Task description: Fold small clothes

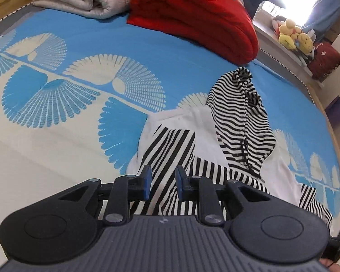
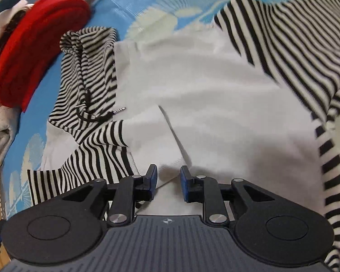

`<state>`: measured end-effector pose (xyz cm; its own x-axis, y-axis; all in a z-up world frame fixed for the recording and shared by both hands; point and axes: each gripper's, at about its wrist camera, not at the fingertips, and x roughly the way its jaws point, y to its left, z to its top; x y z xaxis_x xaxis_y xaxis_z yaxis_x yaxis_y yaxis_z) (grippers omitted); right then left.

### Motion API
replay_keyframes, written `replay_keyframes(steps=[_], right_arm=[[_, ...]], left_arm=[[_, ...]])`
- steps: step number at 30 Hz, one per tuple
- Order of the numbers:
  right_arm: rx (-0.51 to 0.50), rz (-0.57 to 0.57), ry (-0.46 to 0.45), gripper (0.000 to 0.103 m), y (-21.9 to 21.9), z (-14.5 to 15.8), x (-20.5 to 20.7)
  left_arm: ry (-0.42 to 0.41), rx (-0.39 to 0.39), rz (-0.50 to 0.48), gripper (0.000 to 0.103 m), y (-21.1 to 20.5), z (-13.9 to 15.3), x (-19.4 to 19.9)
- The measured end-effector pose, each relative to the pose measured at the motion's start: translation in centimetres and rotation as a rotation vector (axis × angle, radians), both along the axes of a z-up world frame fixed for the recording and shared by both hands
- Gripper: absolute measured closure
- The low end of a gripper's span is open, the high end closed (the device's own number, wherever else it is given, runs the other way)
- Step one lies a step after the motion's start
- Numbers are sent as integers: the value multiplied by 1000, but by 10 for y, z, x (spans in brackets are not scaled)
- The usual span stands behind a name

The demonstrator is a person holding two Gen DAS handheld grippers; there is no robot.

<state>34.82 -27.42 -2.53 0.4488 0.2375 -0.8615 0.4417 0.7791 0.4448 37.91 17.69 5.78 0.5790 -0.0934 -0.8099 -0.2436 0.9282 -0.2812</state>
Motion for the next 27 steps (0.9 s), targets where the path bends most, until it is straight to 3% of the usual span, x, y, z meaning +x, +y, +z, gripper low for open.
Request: replay_keyframes(steps=[3,5,7,11,14,16,20,22,24,27], right_arm=[[-80,15,4,81,6,-6,10],[-110,16,-8,98,6,-5,11],[-101,6,-51,101,1,4,8],[-136,-13,-238,102,5,58,-10],[-279,-3,-318,102,6,93,-27],[-349,-16,-301,102,1,92,-33],[-387,-97,-88,98,-23,56,-26],[-362,-124,-102,96,-31,52,-28],[-267,-94,-153,96,-33,51,-26],[-73,-4,-117,79,-34,30,-15]], left_arm=[[-4,7,-18,80,-4,3,-2],[-5,19,-32,80,-8,-1,0],[3,33,-36,80,-7,-3,0],[8,41,-40,80,-5,-5,1],[17,44,-51,80,-10,-8,2],[30,50,-76,80,-17,-15,4],[99,26,-137,80,-33,-40,5],[136,26,-149,80,-39,-53,4],[174,42,-172,80,-44,-69,2],[262,98,-196,80,-46,-97,-1]])
